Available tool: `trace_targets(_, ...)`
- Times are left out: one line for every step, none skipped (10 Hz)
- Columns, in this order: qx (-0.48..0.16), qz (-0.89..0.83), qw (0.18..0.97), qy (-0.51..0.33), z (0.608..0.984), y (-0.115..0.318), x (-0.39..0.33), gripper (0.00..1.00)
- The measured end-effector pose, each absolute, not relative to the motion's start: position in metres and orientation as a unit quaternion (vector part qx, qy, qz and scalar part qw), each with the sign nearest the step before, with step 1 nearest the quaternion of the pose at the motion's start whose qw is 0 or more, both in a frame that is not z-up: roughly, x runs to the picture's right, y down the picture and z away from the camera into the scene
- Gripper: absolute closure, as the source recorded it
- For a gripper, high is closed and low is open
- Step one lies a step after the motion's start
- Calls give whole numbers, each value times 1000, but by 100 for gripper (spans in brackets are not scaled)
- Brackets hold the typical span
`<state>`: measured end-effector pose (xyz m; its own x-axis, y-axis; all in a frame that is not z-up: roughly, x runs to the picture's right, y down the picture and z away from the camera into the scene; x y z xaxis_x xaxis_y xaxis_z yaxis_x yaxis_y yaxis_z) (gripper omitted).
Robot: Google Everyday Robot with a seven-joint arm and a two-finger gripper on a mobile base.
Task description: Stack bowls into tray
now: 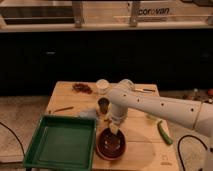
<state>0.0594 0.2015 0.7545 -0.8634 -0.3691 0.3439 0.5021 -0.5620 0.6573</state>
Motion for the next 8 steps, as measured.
trace_targets(-85,-880,249,-395,754,202,59,20)
trace_targets(-88,-882,250,-391,753,202,58,20)
trace_targets(-92,-883,256,-383,752,202,58,20)
trace_targets(-100,-883,271,-371,751,202,61,20)
trace_targets(-105,-881,286,-362,750,202,64,20)
trace_targets(-113,-876,311,-351,750,202,68,20)
trace_targets(-118,-870,335,-341,749,203,74,20)
trace_targets(-121,-864,357,-333,750,203,77,20)
